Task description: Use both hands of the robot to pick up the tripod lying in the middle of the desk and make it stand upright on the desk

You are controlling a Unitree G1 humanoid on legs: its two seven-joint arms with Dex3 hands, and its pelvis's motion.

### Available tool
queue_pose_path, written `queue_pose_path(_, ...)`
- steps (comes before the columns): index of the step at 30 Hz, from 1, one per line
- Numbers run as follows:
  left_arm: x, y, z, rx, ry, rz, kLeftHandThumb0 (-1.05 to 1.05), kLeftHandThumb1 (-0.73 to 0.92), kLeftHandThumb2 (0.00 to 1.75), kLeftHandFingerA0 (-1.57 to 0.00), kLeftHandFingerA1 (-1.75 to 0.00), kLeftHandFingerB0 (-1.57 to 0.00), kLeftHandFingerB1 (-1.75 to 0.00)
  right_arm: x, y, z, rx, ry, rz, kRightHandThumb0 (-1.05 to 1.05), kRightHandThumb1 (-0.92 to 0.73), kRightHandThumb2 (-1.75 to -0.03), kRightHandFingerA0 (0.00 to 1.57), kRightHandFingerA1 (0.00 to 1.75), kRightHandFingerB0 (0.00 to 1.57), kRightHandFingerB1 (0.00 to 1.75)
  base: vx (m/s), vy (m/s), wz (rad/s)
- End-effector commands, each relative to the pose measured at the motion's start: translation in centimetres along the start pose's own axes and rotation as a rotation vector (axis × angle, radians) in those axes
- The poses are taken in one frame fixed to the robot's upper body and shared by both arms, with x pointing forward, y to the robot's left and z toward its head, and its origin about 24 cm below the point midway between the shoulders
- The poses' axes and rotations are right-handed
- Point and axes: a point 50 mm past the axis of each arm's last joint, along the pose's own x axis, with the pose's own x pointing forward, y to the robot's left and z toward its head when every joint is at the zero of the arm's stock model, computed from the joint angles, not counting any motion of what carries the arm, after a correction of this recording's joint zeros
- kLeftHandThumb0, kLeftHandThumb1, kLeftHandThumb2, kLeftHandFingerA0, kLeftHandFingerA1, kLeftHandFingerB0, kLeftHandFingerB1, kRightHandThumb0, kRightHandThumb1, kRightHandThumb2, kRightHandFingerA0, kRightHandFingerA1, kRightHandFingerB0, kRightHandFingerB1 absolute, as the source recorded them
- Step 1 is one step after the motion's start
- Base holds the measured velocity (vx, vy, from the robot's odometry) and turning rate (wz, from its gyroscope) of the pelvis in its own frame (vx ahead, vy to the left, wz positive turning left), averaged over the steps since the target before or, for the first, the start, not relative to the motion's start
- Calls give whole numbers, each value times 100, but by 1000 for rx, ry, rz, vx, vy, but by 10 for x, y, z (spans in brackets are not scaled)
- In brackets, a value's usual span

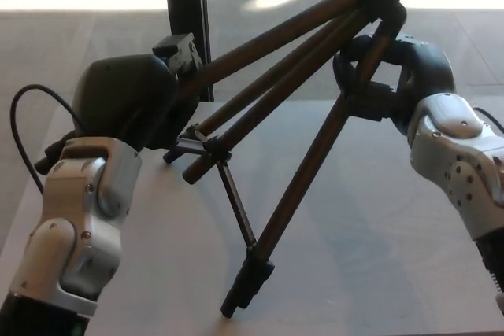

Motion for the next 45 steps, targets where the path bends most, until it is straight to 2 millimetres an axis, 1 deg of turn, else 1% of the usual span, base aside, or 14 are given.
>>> queue_pose_path(1,-22,-38,-28,-46,146,-114,14,30,98,-115,-136,-105,-130,-11,-33,145,-570,-458,-151,-42,-55,-105,88,162,86,130,0,0,0)
queue_pose_path(7,-15,-29,-28,-63,144,-94,11,33,100,-84,-175,-68,-175,-12,-27,169,-562,-529,-181,-38,-43,-112,87,166,87,136,0,0,0)
queue_pose_path(9,-17,-29,-31,-92,172,-92,10,32,99,-85,-175,-71,-175,-15,-23,172,-578,-636,-116,-59,-70,-77,84,167,83,141,0,0,0)
queue_pose_path(14,-19,-32,-30,-198,207,-67,12,26,108,-86,-175,-68,-175,-25,-22,190,-906,-811,-124,-71,-92,-77,78,114,77,94,0,0,0)
queue_pose_path(23,-17,-33,-26,-212,200,-21,9,29,106,-88,-175,-70,-175,-26,-3,214,-676,-619,-211,-23,-51,-106,81,128,86,89,0,0,0)
queue_pose_path(25,-20,-38,-23,-217,204,-26,13,30,102,-122,-139,-110,-132,-27,1,219,-641,-607,-220,-29,-50,-122,95,148,91,108,0,0,0)
queue_pose_path(26,-21,-40,-23,-233,213,-31,6,31,94,-87,-175,-71,-175,-28,3,220,-641,-610,-229,-28,-51,-118,95,151,88,113,0,0,0)
queue_pose_path(28,-26,-43,-24,-249,234,-44,5,32,94,-88,-175,-69,-175,-27,6,218,-645,-609,-223,-25,-53,-115,94,145,85,107,0,0,0)
queue_pose_path(29,-30,-49,-24,-324,245,-58,21,30,98,-120,-141,-105,-131,-30,12,222,-642,-640,-225,-27,-46,-127,96,158,89,122,0,0,0)
queue_pose_path(31,-32,-51,-24,-329,250,-61,19,30,98,-121,-141,-106,-132,-30,13,223,-641,-650,-220,-26,-47,-127,93,159,88,122,0,0,0)
queue_pose_path(32,-33,-53,-24,-343,259,-65,10,29,99,-88,-175,-69,-175,-31,13,224,-620,-683,-200,-26,-46,-125,92,160,87,121,0,0,0)
queue_pose_path(38,-39,-63,-16,-391,252,-64,4,34,91,-92,-175,-73,-175,-42,21,241,-825,-803,-207,-28,-66,-122,88,111,78,95,0,0,0)
queue_pose_path(40,-40,-69,-14,-416,298,-87,1,34,91,-127,-142,-111,-133,-41,23,238,-661,-736,-164,-34,-59,-110,84,156,82,102,0,0,0)
queue_pose_path(45,-48,-76,-12,-434,332,-103,1,39,78,-87,-160,-82,-152,-38,34,230,-691,-693,-160,-23,-43,-121,89,146,90,98,0,0,0)
